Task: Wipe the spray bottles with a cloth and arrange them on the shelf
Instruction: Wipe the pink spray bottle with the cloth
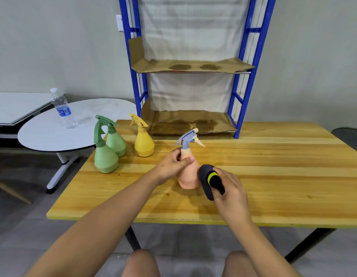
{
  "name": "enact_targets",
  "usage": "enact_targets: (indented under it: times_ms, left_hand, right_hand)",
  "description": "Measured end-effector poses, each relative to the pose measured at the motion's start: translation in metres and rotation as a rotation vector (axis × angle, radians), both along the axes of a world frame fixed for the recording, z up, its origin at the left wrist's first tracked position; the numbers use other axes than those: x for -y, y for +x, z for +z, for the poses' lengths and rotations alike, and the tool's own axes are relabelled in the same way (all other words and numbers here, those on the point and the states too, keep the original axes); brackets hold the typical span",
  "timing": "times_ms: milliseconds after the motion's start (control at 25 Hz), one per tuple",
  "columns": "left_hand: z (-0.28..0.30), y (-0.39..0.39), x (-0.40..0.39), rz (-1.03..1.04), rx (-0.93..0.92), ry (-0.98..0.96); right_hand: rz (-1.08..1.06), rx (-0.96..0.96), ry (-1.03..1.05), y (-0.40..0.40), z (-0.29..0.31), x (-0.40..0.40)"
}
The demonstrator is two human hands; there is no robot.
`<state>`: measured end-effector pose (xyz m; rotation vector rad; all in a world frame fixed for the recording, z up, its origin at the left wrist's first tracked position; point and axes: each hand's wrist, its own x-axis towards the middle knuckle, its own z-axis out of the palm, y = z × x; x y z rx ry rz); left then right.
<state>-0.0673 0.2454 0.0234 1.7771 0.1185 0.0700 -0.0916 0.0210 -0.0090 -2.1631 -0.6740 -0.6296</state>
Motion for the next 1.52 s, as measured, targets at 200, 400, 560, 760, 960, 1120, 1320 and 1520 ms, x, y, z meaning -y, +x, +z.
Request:
enact_targets:
  times_ms: [200,400,560,760,960,1120,1320,1520]
  left_hand:
    - [0.009,-0.004,0.008,-0.026,0.060,-0.019]
    - [0.026,-0.008,0.013,0.017,0.044,-0.141]
    - [0.041,-0.012,0.011,-0.008,0.045,-0.240]
    - [0.047,-0.016,0.008,0.016,0.036,-0.294]
    - [0.058,-0.018,0.010,-0.013,-0.029,-0.213]
    - [0.071,-0.026,-0.016,-0.230,-0.147,-0.360]
    - [0.068,-0.030,-0.014,-0.118,-0.150,-0.265]
    - [0.062,-0.029,0.001,-0.043,-0.106,-0.319]
  right_hand:
    - [0.210,0.245,-0.127,-0.020,-0.004,-0.010]
    - [0.377,0.370,-0.275,-0.025,-0.010,-0.006]
    - [0.345,0.366,-0.210,-0.025,0.003,-0.009]
    - [0.344,0.412,-0.168,-0.028,0.010,-0.010]
    - [0.319,0.423,-0.222,-0.033,0.016,-0.024]
    - [0.325,0.418,-0.175,-0.031,0.021,-0.016]
    - [0.316,0.409,-0.139,-0.037,0.030,-0.016]
    - [0.313,0.398,-0.152,-0.040,0.034,-0.025]
